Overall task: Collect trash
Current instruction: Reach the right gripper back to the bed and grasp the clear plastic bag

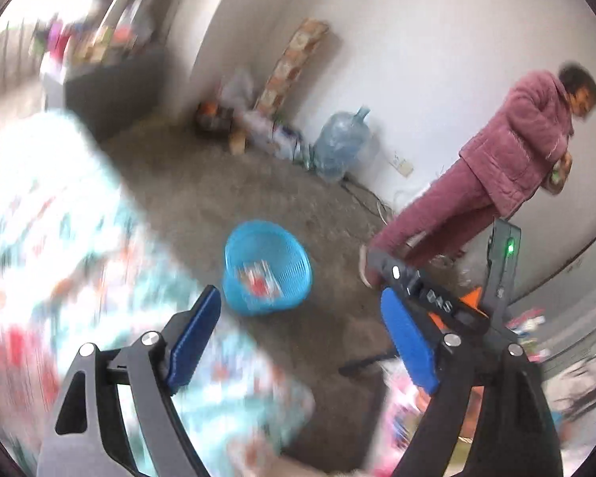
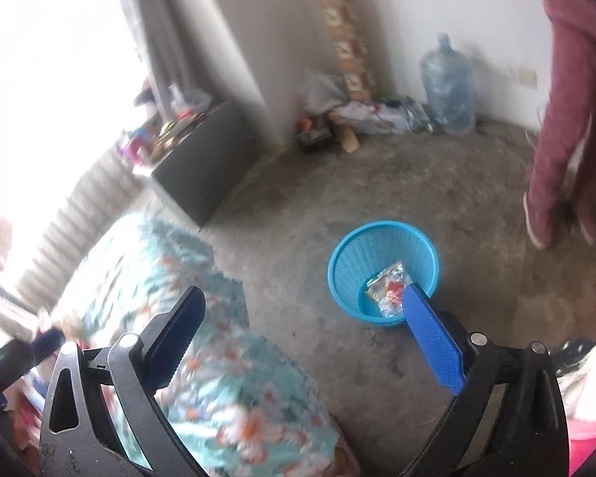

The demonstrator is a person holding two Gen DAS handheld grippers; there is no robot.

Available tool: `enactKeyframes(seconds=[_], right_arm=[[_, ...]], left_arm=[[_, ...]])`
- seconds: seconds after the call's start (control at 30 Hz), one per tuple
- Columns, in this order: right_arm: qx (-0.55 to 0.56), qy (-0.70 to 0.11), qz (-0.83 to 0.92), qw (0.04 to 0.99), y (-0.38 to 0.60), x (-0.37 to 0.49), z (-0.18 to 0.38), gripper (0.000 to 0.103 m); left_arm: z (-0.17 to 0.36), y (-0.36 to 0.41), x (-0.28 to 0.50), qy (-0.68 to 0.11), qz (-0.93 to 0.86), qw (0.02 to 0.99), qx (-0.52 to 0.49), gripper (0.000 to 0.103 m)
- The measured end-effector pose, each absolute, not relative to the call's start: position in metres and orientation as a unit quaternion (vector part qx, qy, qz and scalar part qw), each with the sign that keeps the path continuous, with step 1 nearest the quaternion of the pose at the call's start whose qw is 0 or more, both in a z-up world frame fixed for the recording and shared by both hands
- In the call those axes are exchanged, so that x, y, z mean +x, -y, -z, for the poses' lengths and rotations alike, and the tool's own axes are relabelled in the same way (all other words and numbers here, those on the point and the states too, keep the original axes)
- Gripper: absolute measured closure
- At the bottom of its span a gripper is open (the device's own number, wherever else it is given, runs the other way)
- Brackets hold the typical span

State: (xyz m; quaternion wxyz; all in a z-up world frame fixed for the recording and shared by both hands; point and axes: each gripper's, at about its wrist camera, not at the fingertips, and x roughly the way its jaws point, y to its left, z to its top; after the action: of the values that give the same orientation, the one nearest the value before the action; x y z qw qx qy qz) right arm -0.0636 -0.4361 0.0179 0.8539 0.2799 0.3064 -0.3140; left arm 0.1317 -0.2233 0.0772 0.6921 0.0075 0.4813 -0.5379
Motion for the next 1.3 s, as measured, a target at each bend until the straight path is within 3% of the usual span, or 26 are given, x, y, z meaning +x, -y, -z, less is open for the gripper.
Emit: enactKeyframes(seconds=[0.1,0.27,0.47,0.63,0.87,1.1,1.3], right_arm=[[0.234,-0.337,0.315,0.856,0.402,-0.047,-0.013,0.008],[0.164,-0.37,0.271,0.873,0.344,-0.02,-0.017,0.008],[0.128,-0.345,0.164,0.915,0.298,-0.015,-0.016,0.008],[0.139,-0.326,0.121,0.927,0.266,-0.007,-0.01,0.008],[0.23,-0.382,0.011,0.895,0.237,0.04,0.018,0.008],[0.401,-0.432,-0.138,0.796,0.23,0.088,0.061,0.008],[0.433,-0.463,-0.14,0.761,0.217,0.122,0.09,0.018]], left_arm=[[-0.063,0.159,0.131,-0.501,0.49,0.712,-0.035,0.013],[-0.063,0.083,0.113,-0.44,0.419,0.794,-0.029,0.006],[-0.062,0.016,0.106,-0.39,0.341,0.855,-0.034,0.006],[-0.047,-0.038,0.101,-0.394,0.308,0.863,-0.07,0.006],[-0.04,-0.08,0.087,-0.384,0.287,0.87,-0.115,0.006],[-0.03,-0.089,0.092,-0.381,0.291,0.868,-0.131,0.006],[-0.024,-0.082,0.1,-0.377,0.291,0.871,-0.118,0.006]])
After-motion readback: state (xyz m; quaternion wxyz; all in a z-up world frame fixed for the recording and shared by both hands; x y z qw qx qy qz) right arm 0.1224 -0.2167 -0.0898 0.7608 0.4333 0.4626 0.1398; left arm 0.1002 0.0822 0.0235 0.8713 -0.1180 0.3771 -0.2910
